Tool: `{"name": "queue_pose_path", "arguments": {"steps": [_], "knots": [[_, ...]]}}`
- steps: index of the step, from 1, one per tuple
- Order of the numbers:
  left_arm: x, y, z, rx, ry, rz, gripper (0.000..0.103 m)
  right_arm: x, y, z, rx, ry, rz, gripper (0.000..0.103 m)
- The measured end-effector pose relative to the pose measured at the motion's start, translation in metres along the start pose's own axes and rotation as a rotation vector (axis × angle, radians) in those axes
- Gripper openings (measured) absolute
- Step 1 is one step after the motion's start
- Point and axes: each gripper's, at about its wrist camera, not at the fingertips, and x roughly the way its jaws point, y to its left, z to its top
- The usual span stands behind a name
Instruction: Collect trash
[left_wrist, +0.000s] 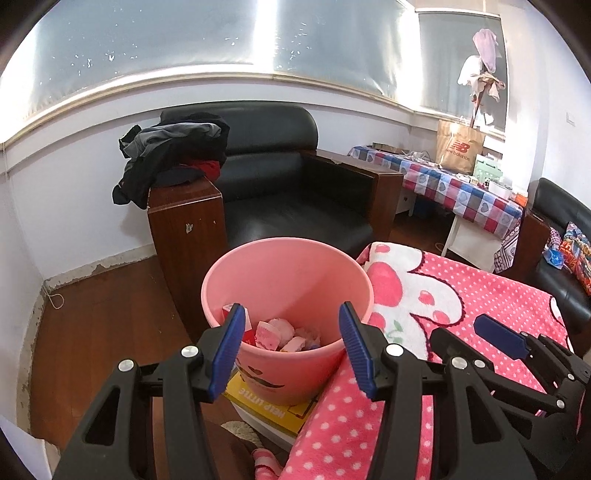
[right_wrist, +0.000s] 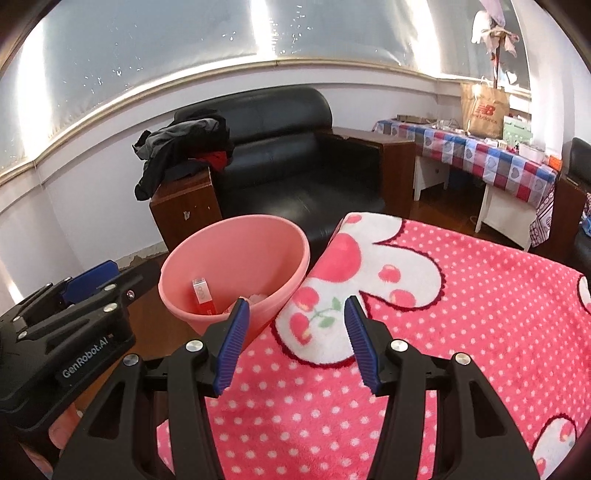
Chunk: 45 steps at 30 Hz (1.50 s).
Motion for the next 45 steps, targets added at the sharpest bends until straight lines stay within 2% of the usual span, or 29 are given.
{"name": "queue_pose_path", "arguments": {"steps": [21, 45], "knots": [[0.0015, 0.0002, -0.0062, -0.018, 0.016, 0.032, 0.052, -0.0072, 0.0009, -0.0049, -0.010, -0.048, -0.043, 0.054], [0.0037, 0.0022, -0.0062, -0.022, 0.021, 0.038, 0.052, -0.0036, 0.0012, -0.0080, -0.011, -0.036, -0.040, 0.054]]}}
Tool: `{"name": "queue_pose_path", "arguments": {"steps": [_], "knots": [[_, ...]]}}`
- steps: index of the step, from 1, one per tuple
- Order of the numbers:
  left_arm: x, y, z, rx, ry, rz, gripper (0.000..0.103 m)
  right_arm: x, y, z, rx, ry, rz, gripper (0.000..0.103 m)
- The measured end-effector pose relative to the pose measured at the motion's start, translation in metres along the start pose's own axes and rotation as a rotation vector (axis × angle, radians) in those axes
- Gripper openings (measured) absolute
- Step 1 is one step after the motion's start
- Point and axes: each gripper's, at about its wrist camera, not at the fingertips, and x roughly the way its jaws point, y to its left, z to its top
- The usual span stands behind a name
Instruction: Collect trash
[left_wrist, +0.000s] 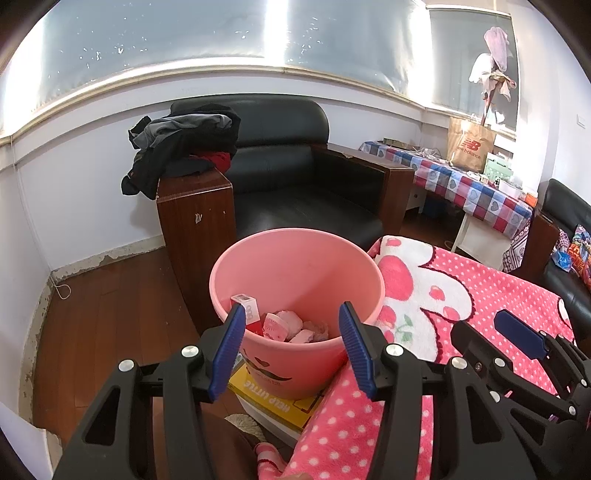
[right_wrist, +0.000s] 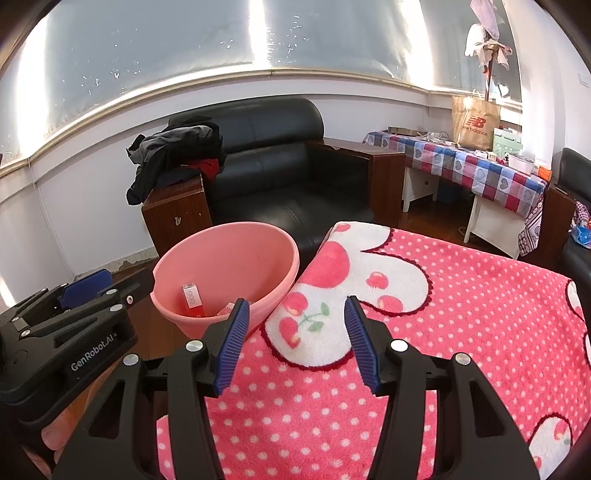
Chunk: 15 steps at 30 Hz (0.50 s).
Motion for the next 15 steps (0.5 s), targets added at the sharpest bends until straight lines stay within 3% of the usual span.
{"name": "queue_pose_path", "arguments": {"steps": [15], "knots": [[-0.0001, -0.0001, 0.0002, 0.000, 0.001, 0.000, 0.052, 0.0010, -0.0005, -0.0015, 0.000, 0.003, 0.001, 0.054]]}}
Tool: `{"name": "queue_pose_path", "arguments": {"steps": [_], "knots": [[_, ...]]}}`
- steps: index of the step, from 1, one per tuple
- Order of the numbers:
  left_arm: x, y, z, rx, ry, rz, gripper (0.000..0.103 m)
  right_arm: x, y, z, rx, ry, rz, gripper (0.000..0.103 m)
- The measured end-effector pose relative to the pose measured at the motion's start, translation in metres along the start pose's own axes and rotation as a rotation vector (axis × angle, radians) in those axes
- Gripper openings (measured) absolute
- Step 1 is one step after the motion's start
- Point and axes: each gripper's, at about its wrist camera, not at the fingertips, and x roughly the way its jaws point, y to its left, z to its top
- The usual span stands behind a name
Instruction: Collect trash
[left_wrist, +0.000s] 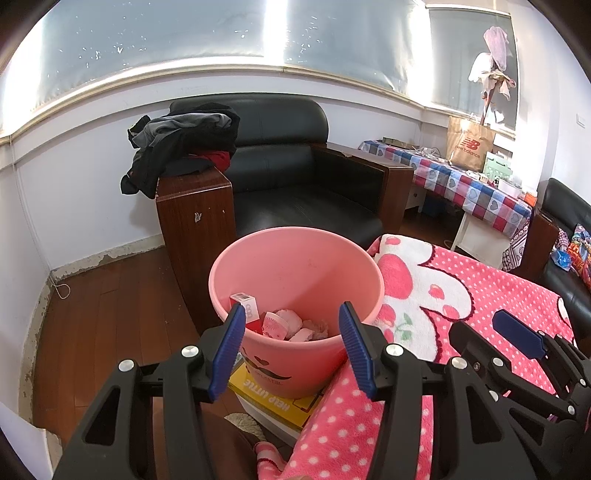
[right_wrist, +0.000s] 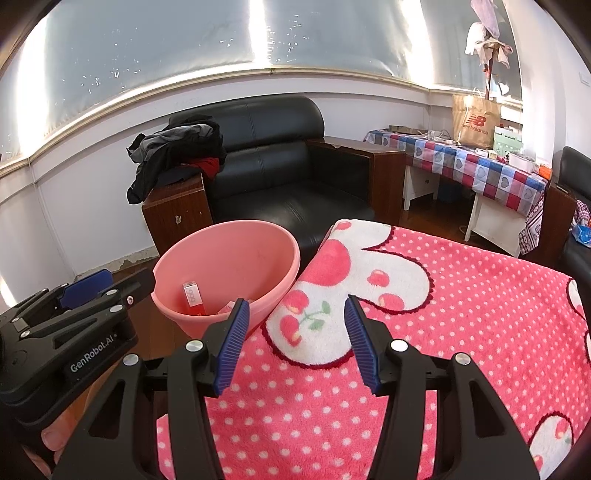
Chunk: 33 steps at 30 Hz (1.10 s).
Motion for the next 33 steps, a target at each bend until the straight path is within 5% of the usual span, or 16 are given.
{"name": "queue_pose_path", "arguments": {"steps": [33], "knots": [[0.004, -0.005, -0.009, 0.018, 0.012, -0.008, 0.052, 0.003, -0.001, -0.004, 0.008, 0.008, 0.003, 0.054]]}}
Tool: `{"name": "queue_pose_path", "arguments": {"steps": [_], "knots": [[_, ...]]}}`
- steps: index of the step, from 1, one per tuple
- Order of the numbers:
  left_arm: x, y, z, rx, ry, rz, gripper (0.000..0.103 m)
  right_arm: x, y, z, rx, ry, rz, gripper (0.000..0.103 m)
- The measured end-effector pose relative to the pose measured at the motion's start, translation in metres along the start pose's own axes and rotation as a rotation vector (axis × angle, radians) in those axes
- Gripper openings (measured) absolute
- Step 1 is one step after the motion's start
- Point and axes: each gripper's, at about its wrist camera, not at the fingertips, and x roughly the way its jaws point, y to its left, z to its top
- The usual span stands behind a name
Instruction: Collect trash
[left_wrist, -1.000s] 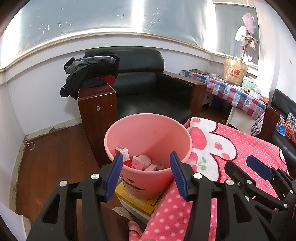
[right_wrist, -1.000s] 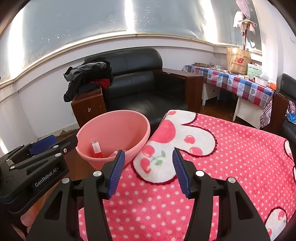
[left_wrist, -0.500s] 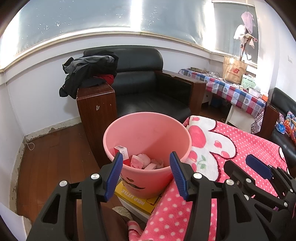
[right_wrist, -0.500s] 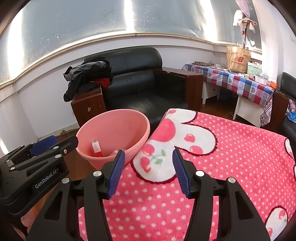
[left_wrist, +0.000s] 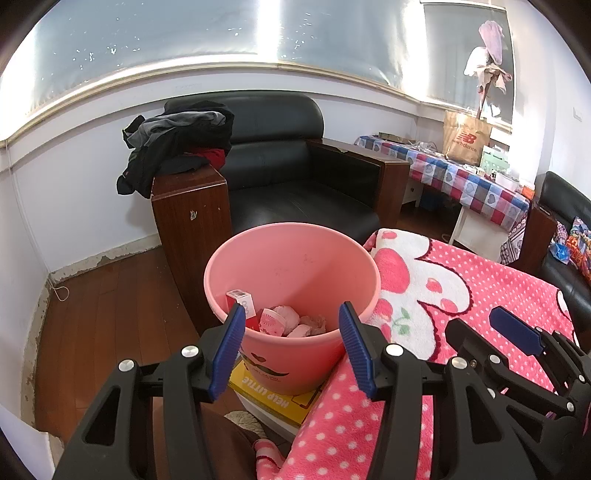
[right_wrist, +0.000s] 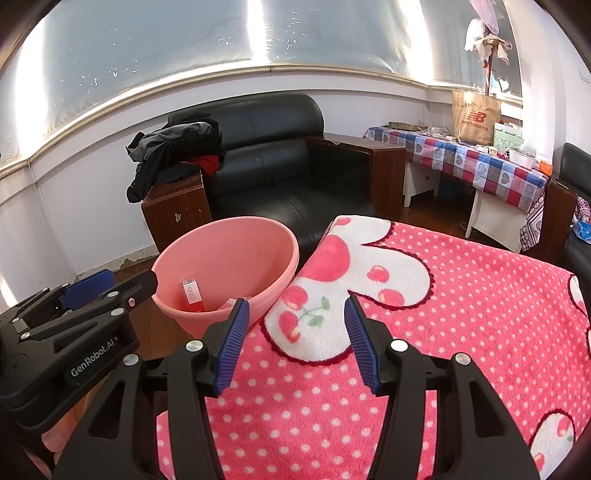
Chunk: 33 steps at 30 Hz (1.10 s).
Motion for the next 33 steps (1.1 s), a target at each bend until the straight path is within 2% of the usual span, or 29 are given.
{"name": "queue_pose_path", "arguments": {"steps": [33], "knots": [[0.004, -0.019, 0.006, 0.053, 0.026, -0.037, 0.052, -0.003, -0.015, 0.000, 0.029, 0.003, -0.006, 0.054]]}}
